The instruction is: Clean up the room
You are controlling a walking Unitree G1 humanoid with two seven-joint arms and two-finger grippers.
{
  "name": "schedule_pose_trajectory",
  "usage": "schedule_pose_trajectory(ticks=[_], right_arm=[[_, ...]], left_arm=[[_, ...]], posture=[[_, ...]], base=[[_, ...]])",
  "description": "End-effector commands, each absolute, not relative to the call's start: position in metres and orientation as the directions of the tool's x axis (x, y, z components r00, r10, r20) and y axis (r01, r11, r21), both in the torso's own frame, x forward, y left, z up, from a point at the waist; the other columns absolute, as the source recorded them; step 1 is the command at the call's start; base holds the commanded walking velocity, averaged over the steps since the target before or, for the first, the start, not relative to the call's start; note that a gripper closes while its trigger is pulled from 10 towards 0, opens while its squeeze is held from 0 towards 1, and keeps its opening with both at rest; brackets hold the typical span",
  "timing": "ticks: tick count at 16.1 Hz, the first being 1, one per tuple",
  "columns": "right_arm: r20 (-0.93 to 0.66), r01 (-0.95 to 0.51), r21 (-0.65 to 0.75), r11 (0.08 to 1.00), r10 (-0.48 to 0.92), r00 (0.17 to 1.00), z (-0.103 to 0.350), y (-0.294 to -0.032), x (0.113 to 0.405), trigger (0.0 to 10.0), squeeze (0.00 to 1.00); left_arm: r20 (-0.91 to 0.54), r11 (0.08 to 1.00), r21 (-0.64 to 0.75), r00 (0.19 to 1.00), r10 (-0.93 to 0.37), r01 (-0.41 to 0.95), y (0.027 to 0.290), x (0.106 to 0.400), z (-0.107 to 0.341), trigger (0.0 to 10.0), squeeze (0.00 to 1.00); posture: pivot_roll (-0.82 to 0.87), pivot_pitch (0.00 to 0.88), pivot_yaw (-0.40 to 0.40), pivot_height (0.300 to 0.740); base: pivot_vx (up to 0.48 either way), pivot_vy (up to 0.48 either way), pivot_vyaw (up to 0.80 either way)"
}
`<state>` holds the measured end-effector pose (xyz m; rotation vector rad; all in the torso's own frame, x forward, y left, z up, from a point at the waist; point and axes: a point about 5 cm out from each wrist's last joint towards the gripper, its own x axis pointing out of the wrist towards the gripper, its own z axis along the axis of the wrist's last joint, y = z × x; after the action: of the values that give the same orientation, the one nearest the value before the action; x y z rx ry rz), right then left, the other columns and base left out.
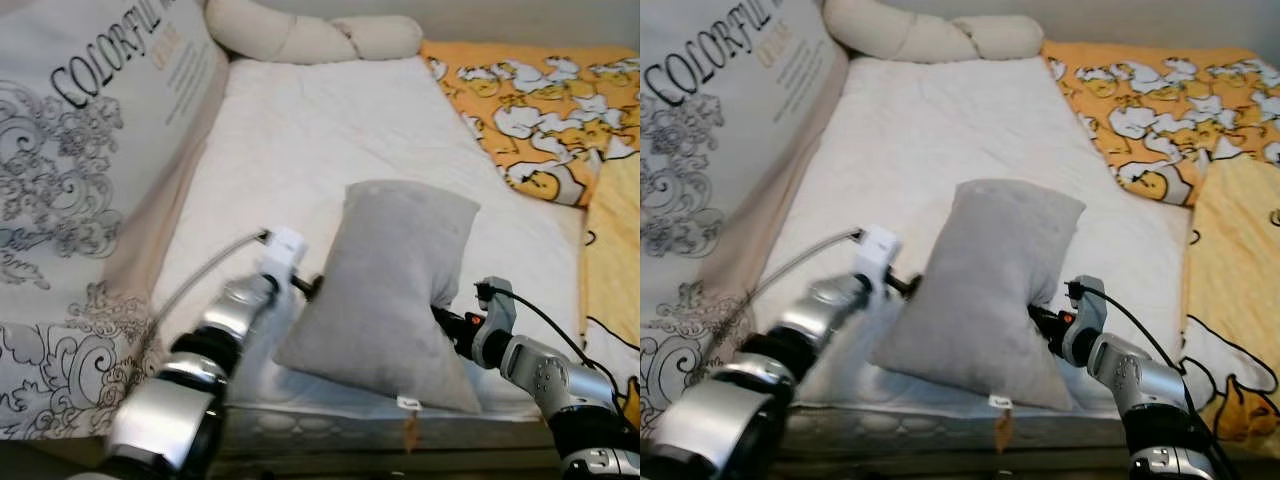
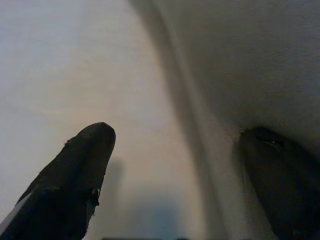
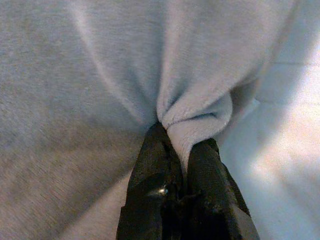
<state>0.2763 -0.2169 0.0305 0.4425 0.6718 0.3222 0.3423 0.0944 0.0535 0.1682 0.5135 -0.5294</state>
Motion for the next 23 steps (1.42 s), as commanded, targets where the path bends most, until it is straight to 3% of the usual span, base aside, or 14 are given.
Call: schedule_pose_trajectory(ticks=[1,2,3,6,10,13,14,15,16,18,19,21,23], right_arm=[[-0.506,-0.145,0.487,0.861,0.414,0.757,0.034,-0.218,0.277,0.0,0.00],[-0.493,-0.154,0.485,0.861,0.415,0.765,0.036,-0.218,0.279,0.0,0.00],[-0.451,-0.197,0.485,0.852,0.436,0.779,0.045,-0.211,0.287,0.0,0.00],[-0.421,-0.275,0.480,0.833,0.494,0.760,0.050,-0.194,0.294,0.0,0.00],[-0.469,-0.296,0.438,0.849,0.497,0.730,0.040,-0.184,0.297,0.0,0.00],[-0.510,-0.297,0.410,0.863,0.487,0.709,0.031,-0.186,0.291,0.0,0.00],[-0.516,-0.292,0.411,0.864,0.484,0.707,0.027,-0.187,0.287,0.0,0.00],[-0.517,-0.288,0.412,0.864,0.482,0.707,0.026,-0.188,0.286,0.0,0.00],[-0.519,-0.281,0.415,0.865,0.479,0.708,0.023,-0.190,0.283,0.0,0.00],[-0.522,-0.277,0.420,0.864,0.480,0.705,0.022,-0.193,0.280,0.0,0.00],[-0.544,-0.276,0.426,0.862,0.488,0.683,0.015,-0.197,0.270,0.0,0.00],[-0.598,-0.281,0.404,0.871,0.483,0.639,0.004,-0.203,0.257,0.0,0.00],[-0.634,-0.269,0.374,0.888,0.456,0.624,-0.007,-0.209,0.247,0.0,0.00]], left_arm=[[-0.489,0.836,-0.020,0.724,-0.487,0.549,0.085,0.345,0.059,10.0,1.00],[-0.459,0.804,-0.112,0.687,-0.563,0.584,0.075,0.343,0.062,10.0,1.00],[-0.290,0.679,-0.403,0.618,-0.731,0.614,0.057,0.345,0.080,10.0,1.00],[-0.124,0.576,-0.542,0.620,-0.775,0.612,0.067,0.351,0.098,10.0,1.00],[-0.081,0.506,-0.565,0.567,-0.820,0.651,0.096,0.342,0.094,10.0,1.00],[-0.138,0.502,-0.646,0.560,-0.817,0.575,0.109,0.333,0.079,10.0,1.00],[-0.228,0.605,-0.588,0.607,-0.761,0.537,0.116,0.330,0.063,10.0,1.00],[-0.243,0.637,-0.567,0.633,-0.736,0.523,0.119,0.331,0.060,10.0,1.00],[-0.257,0.745,-0.514,0.753,-0.606,0.424,0.131,0.339,0.061,10.0,1.00],[-0.243,0.783,-0.515,0.817,-0.523,0.349,0.139,0.345,0.066,10.0,1.00],[-0.224,0.803,-0.558,0.895,-0.386,0.207,0.152,0.354,0.072,10.0,1.00],[-0.207,0.765,-0.606,0.886,-0.416,0.218,0.140,0.357,0.075,10.0,1.00],[-0.197,0.699,-0.609,0.782,-0.591,0.375,0.108,0.349,0.071,10.0,1.00]], posture=[[-0.15,0.000,0.049,0.740],[-0.15,0.000,0.051,0.740],[-0.14,0.000,0.044,0.740],[-0.12,0.000,0.032,0.740],[-0.09,0.000,0.004,0.740],[-0.07,0.000,-0.005,0.740],[-0.08,0.000,0.001,0.740],[-0.09,0.000,0.006,0.740],[-0.10,0.000,0.014,0.740],[-0.10,0.000,0.018,0.740],[-0.11,0.000,0.022,0.740],[-0.12,0.000,0.024,0.740],[-0.12,0.000,0.028,0.740]], base=[[0.000,0.000,0.00],[0.000,0.000,0.00],[0.000,0.000,0.00],[0.000,0.000,0.00],[0.000,0.000,0.00],[0.000,0.000,0.00],[0.000,0.000,0.00],[0.000,0.000,0.00],[0.000,0.000,0.00],[0.000,0.000,0.00],[0.000,0.000,0.00],[0.000,0.000,0.00],[0.000,0.000,0.00]])
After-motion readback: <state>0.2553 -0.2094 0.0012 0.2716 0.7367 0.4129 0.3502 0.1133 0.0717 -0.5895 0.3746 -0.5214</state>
